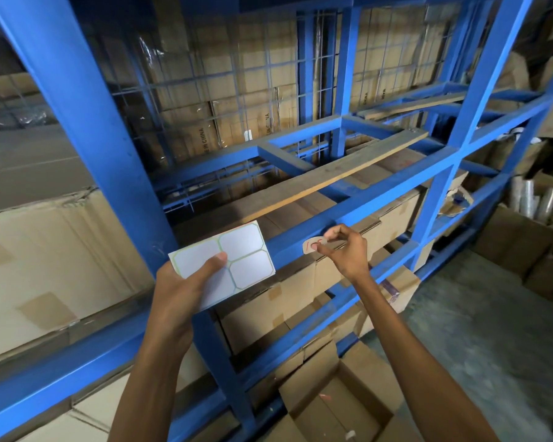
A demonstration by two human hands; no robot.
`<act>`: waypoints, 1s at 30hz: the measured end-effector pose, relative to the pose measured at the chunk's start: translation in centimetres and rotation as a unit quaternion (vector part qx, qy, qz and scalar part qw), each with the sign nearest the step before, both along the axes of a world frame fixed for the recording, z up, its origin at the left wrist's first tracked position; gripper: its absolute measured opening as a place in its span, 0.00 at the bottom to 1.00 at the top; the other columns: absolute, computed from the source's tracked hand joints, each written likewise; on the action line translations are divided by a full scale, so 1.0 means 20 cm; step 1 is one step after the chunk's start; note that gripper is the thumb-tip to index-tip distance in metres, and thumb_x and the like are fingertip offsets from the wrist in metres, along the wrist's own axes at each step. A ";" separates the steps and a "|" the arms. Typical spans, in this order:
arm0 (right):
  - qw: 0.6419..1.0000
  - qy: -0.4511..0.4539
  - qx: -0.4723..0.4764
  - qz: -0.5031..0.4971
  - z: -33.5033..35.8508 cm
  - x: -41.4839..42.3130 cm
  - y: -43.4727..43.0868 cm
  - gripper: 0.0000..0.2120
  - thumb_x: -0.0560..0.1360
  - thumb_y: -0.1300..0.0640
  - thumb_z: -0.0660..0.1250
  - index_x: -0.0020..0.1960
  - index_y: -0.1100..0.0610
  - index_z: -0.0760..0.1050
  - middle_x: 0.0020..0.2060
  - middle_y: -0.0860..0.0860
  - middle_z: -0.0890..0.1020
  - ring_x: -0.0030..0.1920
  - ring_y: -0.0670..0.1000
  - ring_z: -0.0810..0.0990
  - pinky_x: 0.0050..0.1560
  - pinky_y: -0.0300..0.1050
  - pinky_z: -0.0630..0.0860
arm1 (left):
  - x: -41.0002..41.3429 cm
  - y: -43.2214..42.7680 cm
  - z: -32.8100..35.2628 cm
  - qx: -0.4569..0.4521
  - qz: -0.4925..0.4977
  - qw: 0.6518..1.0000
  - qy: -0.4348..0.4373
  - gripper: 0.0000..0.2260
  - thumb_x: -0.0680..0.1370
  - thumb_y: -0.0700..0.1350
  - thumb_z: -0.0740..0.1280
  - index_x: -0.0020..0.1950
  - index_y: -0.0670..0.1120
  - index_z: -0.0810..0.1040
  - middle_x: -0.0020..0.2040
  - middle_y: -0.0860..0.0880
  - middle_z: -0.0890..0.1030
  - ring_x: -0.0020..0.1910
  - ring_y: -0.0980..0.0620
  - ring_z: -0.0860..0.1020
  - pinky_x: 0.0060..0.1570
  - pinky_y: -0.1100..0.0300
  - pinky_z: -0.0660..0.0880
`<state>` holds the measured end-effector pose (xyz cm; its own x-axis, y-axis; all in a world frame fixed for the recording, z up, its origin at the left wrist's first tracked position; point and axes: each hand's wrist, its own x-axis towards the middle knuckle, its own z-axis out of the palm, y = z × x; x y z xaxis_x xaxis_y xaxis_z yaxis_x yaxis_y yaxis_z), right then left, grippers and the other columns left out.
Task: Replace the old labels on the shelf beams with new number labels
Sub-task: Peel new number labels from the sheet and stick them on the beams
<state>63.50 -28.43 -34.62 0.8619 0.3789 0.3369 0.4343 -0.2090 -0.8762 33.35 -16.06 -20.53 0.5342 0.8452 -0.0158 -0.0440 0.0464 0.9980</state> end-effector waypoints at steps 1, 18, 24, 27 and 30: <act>1.000 0.002 0.003 -0.001 0.00 0.00 0.01 0.15 0.64 0.58 0.84 0.44 0.56 0.81 0.42 0.51 0.85 0.46 0.51 0.84 0.50 0.39 0.80 | 0.00 0.01 0.01 -0.001 0.001 1.000 -0.001 0.06 0.75 0.42 0.76 0.48 0.51 0.82 0.48 0.56 0.86 0.47 0.58 0.83 0.47 0.63 0.77; 0.999 -0.014 0.011 -0.028 0.00 0.00 0.05 0.16 0.63 0.54 0.85 0.43 0.50 0.79 0.41 0.47 0.85 0.44 0.50 0.84 0.50 0.43 0.81 | -0.01 0.04 0.01 -0.007 0.010 1.000 -0.002 0.07 0.75 0.44 0.76 0.49 0.52 0.81 0.50 0.55 0.85 0.49 0.56 0.82 0.48 0.61 0.77; 0.999 0.000 -0.040 0.016 0.06 0.07 0.03 0.20 0.62 0.53 0.86 0.45 0.53 0.78 0.42 0.44 0.82 0.42 0.46 0.79 0.41 0.35 0.78 | -0.02 0.03 -0.01 -0.011 0.011 1.000 0.004 0.07 0.75 0.43 0.76 0.49 0.52 0.81 0.50 0.56 0.85 0.49 0.56 0.82 0.47 0.61 0.77; 0.998 0.019 -0.045 0.043 0.10 0.13 0.00 0.17 0.64 0.55 0.85 0.45 0.55 0.79 0.40 0.47 0.83 0.40 0.46 0.81 0.45 0.43 0.82 | -0.01 0.02 -0.03 -0.012 0.008 1.000 0.003 0.07 0.75 0.43 0.76 0.48 0.52 0.80 0.48 0.57 0.85 0.48 0.56 0.82 0.46 0.61 0.77; 0.998 0.052 -0.014 0.026 0.13 0.18 -0.03 0.12 0.68 0.57 0.83 0.43 0.56 0.80 0.40 0.49 0.84 0.44 0.51 0.84 0.50 0.52 0.84 | -0.01 0.00 -0.02 -0.011 0.006 1.000 0.006 0.07 0.75 0.44 0.75 0.47 0.53 0.80 0.48 0.57 0.84 0.47 0.56 0.82 0.45 0.61 0.76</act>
